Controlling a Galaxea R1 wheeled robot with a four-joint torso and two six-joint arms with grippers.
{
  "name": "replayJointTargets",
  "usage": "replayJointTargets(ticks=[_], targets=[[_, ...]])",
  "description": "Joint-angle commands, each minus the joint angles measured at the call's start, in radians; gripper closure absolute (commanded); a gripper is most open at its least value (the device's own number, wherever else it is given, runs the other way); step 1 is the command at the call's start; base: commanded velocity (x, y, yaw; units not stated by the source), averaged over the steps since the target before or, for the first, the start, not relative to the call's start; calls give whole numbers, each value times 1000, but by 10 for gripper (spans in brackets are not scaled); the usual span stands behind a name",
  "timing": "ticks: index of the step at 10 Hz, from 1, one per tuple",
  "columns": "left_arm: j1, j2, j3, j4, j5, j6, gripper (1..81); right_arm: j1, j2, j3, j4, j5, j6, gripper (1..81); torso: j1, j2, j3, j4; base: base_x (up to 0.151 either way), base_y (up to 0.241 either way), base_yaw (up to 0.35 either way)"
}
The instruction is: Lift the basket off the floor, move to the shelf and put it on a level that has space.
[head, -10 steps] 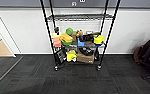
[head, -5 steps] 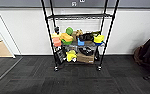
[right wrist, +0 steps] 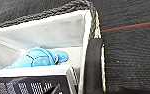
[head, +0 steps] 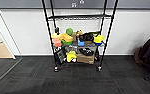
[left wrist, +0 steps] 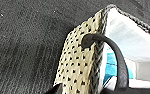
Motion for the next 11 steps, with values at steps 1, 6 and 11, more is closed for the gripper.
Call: replayJointTargets(ticks=[1,6,11], targets=[[-95,2,14,10,44,17,10,121,6,16,13,-45,22,10,0,0,0,0,0,0,0],[-95,7,43,62,32,23,811,118,-14,45,12,-61,32,811,0,0,0,0,0,0,0],[-95,-105,203,24,44,6,811,111,-117,212,13,-66,133,811,0,0,0,0,0,0,0]])
